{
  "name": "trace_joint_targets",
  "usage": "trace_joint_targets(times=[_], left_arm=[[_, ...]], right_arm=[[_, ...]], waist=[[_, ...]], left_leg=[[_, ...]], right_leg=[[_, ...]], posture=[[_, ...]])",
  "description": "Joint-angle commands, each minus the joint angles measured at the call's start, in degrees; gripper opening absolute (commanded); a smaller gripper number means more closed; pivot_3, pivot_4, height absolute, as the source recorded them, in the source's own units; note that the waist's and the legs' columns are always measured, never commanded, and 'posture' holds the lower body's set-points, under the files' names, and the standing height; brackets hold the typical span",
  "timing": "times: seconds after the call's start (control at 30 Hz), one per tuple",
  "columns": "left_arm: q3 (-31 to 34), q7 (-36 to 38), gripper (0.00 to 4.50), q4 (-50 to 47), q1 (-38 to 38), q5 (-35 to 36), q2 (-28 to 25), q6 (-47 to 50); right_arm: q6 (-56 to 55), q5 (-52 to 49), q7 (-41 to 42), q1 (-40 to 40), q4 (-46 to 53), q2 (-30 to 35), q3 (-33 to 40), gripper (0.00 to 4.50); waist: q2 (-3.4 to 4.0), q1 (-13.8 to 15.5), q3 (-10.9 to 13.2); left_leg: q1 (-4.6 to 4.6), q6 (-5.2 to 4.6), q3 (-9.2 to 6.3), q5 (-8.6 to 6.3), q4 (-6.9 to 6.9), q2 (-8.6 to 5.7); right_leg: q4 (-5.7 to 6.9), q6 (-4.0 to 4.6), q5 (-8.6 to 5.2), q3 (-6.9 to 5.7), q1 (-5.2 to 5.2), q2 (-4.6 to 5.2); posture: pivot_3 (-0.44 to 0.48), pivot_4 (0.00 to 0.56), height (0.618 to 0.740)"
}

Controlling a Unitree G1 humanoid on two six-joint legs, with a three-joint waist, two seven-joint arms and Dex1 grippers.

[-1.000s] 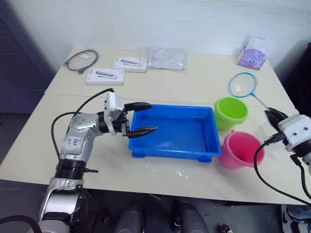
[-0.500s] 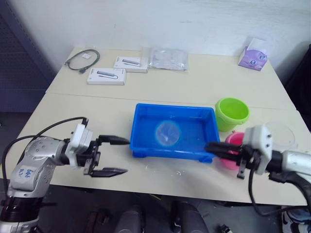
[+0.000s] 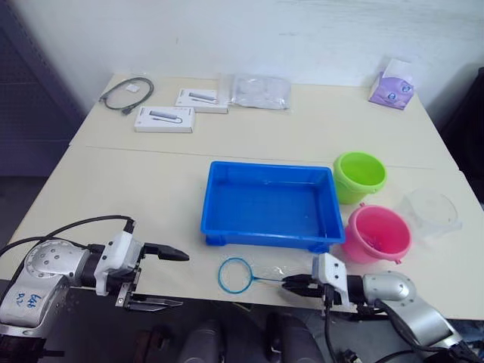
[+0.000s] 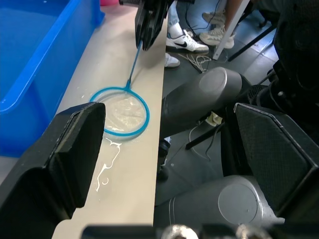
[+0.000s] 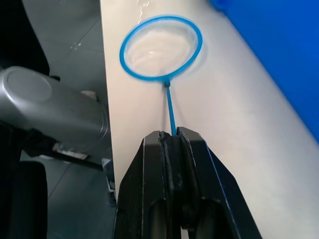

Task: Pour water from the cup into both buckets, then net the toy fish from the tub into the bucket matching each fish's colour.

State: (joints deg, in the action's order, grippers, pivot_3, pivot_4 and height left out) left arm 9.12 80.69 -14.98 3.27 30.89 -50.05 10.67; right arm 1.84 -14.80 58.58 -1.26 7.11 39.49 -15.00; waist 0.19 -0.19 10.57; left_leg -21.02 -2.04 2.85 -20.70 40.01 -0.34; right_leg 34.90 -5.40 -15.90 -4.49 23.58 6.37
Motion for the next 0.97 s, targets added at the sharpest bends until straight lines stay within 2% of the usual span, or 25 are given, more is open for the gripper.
trace_joint_targets(times=[0.03, 0.1, 0.3, 0.33, 0.43, 0.57, 0.67, 0.73, 0.87, 0.97], left_arm=[[1.6, -0.2, 4.48, -1.3, -0.6, 1.4, -1.4, 1.0], [1.6, -0.9, 4.50, -2.1, -1.7, 2.0, -1.3, 1.7], [1.8, -0.9, 4.50, -1.9, -2.2, 2.0, -1.8, 2.4], [2.2, -0.7, 4.50, -1.6, -2.1, 2.2, -2.3, 3.0], [4.3, -1.2, 4.50, -0.2, -2.1, 2.3, -3.2, 3.7], [8.1, -7.4, 4.50, 3.3, -4.3, 1.0, -2.7, 4.6], [9.5, -13.2, 4.50, 8.4, -4.2, -1.9, -2.2, 5.8], [9.2, -13.8, 4.50, 12.2, -3.8, -5.1, -1.5, 0.4], [8.1, -14.5, 4.50, 20.9, -2.8, -12.5, -1.3, -12.1], [8.5, -14.1, 4.50, 26.0, -2.8, -13.7, -1.7, -15.9]], right_arm=[[-3.7, 1.8, 0.1, 2.3, -3.6, -2.6, -0.1, 0.41], [-3.8, 1.7, 0.4, 3.1, -4.4, -3.2, 0.4, 1.12], [-2.6, 0.1, 1.8, 2.2, -0.5, -1.6, 2.3, 4.22], [-1.8, -0.8, 2.0, 1.3, 1.5, -0.6, 3.3, 4.44], [0.5, -3.7, 2.4, -2.8, 9.2, 3.2, 7.4, 4.44], [5.7, -10.5, 1.2, -9.3, 20.4, 7.6, 17.3, 4.44], [1.7, -9.4, -0.1, -13.5, 24.9, 8.4, 27.0, 4.44], [-1.4, -11.1, 2.8, -18.4, 24.7, 7.7, 33.6, 4.44], [-0.6, -18.3, 7.6, -25.4, 23.3, 7.7, 49.0, 4.44], [-8.0, -16.6, 15.4, -29.8, 18.6, 7.6, 55.3, 4.44]], waist=[[0.02, -0.1, 0.0], [0.06, -0.1, 0.0], [0.07, 0.0, 0.0], [0.12, 0.0, 0.1], [0.17, 0.2, 0.1], [0.19, 0.3, 0.1], [0.21, 0.3, 0.1], [0.20, 0.3, 0.1], [0.17, 0.4, 0.1], [0.12, 0.4, 0.1]], left_leg=[[0.02, 0.01, 0.00, 0.00, 0.00, 0.00], [0.03, 0.03, 0.00, 0.00, -0.01, 0.00], [0.01, 0.05, 0.00, -0.01, -0.01, 0.00], [0.00, 0.04, 0.00, -0.01, -0.01, 0.00], [-0.01, 0.05, -0.01, -0.01, -0.02, 0.00], [-0.01, 0.04, -0.03, -0.02, -0.01, 0.00], [0.03, 0.05, -0.03, -0.03, -0.03, 0.01], [0.04, 0.06, 0.00, -0.04, -0.06, 0.01], [0.02, 0.01, 0.05, -0.06, -0.09, 0.01], [0.06, -0.06, 0.10, -0.11, -0.09, 0.00]], right_leg=[[0.03, 0.00, 0.00, 0.00, 0.00, 0.00], [0.09, 0.02, -0.01, 0.00, 0.03, 0.00], [0.07, 0.02, -0.01, -0.01, 0.02, 0.00], [0.08, 0.02, -0.01, -0.01, 0.03, 0.00], [0.06, 0.02, -0.01, -0.02, 0.04, 0.00], [0.06, 0.01, -0.01, -0.02, 0.02, 0.00], [0.08, 0.01, -0.01, -0.02, 0.00, 0.00], [0.07, 0.00, 0.00, -0.01, 0.01, -0.04], [0.00, -0.01, 0.01, 0.00, 0.00, -0.04], [-0.06, -0.05, 0.02, 0.03, -0.04, -0.03]], posture=[[0.000, 0.150, 0.739], [0.000, 0.150, 0.739], [0.000, 0.150, 0.739], [0.000, 0.150, 0.739], [0.000, 0.150, 0.739], [0.000, 0.150, 0.739], [0.000, 0.150, 0.739], [0.000, 0.150, 0.739], [0.000, 0.150, 0.739], [0.000, 0.150, 0.739]])
